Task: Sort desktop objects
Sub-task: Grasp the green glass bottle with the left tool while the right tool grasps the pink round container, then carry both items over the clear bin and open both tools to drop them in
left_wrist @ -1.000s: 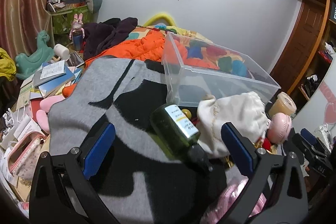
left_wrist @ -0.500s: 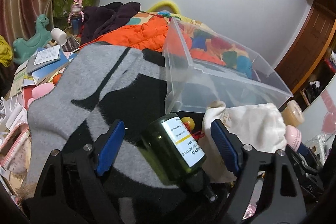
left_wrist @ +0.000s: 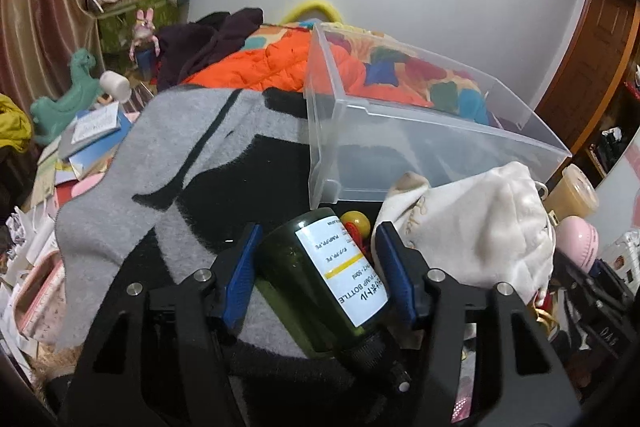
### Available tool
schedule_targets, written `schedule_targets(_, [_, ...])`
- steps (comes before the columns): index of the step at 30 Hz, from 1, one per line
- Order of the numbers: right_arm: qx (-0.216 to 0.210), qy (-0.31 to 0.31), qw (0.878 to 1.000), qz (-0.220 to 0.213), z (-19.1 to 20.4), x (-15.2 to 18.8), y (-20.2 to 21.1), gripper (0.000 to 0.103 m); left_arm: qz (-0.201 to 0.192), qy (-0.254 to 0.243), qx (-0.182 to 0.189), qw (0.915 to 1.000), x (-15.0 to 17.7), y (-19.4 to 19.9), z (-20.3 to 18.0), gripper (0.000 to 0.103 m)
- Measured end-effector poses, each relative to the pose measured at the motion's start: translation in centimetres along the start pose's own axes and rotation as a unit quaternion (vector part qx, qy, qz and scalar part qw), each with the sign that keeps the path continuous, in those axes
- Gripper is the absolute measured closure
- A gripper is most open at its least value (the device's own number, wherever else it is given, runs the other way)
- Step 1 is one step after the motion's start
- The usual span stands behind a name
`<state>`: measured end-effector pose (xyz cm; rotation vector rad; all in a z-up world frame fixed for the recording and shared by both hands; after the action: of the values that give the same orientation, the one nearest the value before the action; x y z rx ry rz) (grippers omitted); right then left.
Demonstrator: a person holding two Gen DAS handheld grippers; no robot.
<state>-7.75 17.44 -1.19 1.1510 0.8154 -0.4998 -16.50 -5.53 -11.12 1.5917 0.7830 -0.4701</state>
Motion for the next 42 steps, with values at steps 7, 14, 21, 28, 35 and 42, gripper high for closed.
schedule_targets(7, [0.004,0.002,1.0,-0.017,0.1,-0.8,1.9,0.04,-0.025,-0.004,-0.016,0.9995,-0.1,1.5,0.5,0.048])
schedule_targets(14, [-0.006,0.006,0.999,-0.032,0.7,-2.4,3.3,0.04,-0.048,-0.01,-0.013,0.9987,-1.2,3.9,1.2,0.054])
schedule_targets(21, [-0.017,0.023,0.999,-0.044,1.2,-5.0,4.2,0.04,-0.057,-0.015,-0.006,0.9982,-2.8,5.0,1.5,0.057])
schedule_targets(28, [-0.023,0.02,0.998,-0.055,0.8,-7.9,4.0,0.04,-0.088,-0.025,-0.001,0.9958,-5.5,6.8,0.8,0.059])
schedule_targets(35, [-0.037,0.003,0.998,-0.058,0.7,-10.6,3.0,0.04,-0.121,-0.029,0.024,0.9919,-9.3,8.8,-0.6,0.059])
schedule_targets(42, [-0.037,-0.015,0.998,-0.048,0.0,-12.7,0.3,0.04,-0.148,-0.051,0.01,0.9875,-12.4,8.4,-2.6,0.059])
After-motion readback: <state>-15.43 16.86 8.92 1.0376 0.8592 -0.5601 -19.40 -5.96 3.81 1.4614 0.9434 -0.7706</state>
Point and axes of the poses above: each gripper's, at about its wrist camera, not at the fingertips, and y roughly against the way its jaws point, z to its left, x to its underside, the point moved 7 cm from there along -y, roughly the way its jaws point, and after that the axes turned 1 degree about -z, right-handed, at the moved point
